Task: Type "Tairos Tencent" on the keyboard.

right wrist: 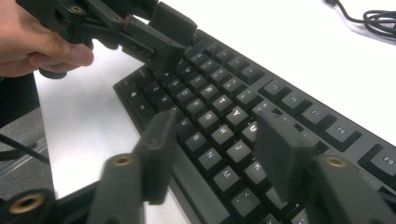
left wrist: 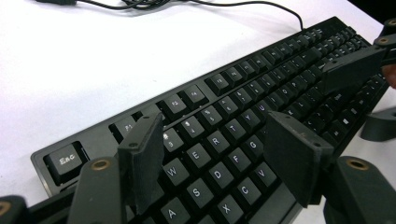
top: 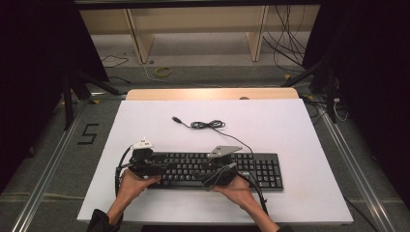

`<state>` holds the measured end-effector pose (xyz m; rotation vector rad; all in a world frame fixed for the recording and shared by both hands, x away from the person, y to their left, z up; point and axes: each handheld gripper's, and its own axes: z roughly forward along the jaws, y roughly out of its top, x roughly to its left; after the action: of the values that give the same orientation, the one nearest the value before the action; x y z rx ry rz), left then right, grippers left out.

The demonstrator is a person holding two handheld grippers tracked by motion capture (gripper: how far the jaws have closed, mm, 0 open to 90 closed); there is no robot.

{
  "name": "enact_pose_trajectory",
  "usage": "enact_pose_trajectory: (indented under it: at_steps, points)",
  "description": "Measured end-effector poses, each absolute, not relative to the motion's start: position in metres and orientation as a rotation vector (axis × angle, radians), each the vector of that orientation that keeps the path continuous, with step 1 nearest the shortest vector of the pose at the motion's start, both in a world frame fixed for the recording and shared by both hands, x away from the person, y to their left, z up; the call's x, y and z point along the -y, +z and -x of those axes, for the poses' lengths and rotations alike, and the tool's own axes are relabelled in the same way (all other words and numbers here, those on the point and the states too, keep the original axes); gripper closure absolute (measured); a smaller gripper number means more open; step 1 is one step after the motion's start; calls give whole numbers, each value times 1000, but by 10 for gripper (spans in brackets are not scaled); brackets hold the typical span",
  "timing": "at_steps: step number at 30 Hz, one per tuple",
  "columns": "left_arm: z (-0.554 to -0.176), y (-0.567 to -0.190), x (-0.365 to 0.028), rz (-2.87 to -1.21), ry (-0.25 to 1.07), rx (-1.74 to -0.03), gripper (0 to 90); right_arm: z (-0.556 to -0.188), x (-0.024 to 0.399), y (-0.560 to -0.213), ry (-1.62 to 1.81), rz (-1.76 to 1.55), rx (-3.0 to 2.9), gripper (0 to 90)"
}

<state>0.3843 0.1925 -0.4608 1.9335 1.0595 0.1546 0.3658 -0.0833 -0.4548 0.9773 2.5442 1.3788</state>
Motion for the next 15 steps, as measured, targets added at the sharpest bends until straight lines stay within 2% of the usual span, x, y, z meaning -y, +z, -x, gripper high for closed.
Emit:
enact_pose_trajectory:
  at_steps: [15]
  points:
    - [-375,-459,-197,-1902,155,-1041,340,-368,77,-461,1325,-946,-2597,807]
